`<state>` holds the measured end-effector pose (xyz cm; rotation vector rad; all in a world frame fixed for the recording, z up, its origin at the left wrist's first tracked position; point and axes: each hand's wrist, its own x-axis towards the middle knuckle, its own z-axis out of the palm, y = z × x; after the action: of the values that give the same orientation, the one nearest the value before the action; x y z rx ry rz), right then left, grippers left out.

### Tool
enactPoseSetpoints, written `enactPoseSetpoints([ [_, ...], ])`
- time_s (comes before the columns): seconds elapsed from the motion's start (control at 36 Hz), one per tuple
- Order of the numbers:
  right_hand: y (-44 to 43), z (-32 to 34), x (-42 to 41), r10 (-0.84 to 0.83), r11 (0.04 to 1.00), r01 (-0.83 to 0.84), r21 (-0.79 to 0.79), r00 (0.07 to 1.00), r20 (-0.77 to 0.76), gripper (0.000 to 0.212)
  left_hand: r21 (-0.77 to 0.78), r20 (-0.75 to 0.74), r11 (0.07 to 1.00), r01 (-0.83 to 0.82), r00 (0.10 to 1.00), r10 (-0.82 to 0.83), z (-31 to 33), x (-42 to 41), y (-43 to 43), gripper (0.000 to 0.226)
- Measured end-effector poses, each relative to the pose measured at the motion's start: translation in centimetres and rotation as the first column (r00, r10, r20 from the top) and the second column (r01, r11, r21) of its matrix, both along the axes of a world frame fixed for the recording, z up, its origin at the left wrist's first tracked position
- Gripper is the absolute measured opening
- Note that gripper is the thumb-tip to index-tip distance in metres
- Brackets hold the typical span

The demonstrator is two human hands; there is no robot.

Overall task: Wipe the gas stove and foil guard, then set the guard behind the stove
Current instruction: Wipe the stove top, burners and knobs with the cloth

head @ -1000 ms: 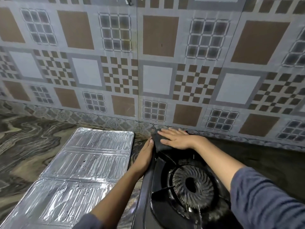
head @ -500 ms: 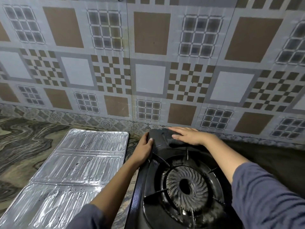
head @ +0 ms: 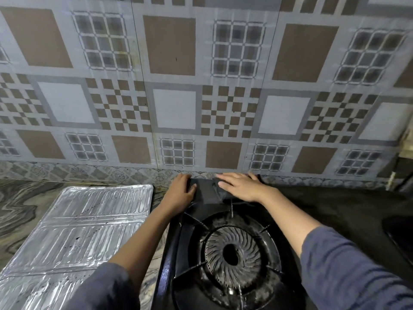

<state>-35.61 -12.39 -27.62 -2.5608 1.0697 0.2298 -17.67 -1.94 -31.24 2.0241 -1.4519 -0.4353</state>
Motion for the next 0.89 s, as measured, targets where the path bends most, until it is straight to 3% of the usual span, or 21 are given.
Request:
enactPoseSetpoints([
  [0.33, -0.5, -0.3, -0.5, 0.065, 0.992, -0.063, -0.109, 0.998, 0.013, 0.052, 0.044, 0.210, 0.997, 0.060, 0.975, -0.068, 0.7, 0.0, -1.8, 0.035],
  [0.47, -0.6, -0.3, -0.6, 0.071, 0.997, -0.068, -0.029, 0.991, 0.111, 0.045, 0.046, 0.256, 0.996, 0.077, 0.963, -0.086, 0.6, -0.3, -2.3, 0.032],
  [0.56, -1.0, 0.3, -1.4, 0.161, 0.985, -0.170, 0.028, 0.967, 0.199, 0.044, 0.063, 0.245, 0.994, 0.086, 0.964, -0.099, 0.8, -0.4, -2.6, 0.030],
  [0.67, -1.5, -0.2, -2.3, 0.294, 0.956, -0.292, -0.035, 0.951, 0.093, 0.044, 0.074, 0.251, 0.993, 0.088, 0.962, -0.104, 0.9, -0.7, -2.8, 0.030],
  [0.89, -2.4, -0.7, -3.4, 0.227, 0.972, -0.224, -0.069, 0.973, 0.046, 0.046, 0.132, 0.233, 0.986, 0.101, 0.964, -0.130, 1.4, -2.0, -3.7, 0.028],
])
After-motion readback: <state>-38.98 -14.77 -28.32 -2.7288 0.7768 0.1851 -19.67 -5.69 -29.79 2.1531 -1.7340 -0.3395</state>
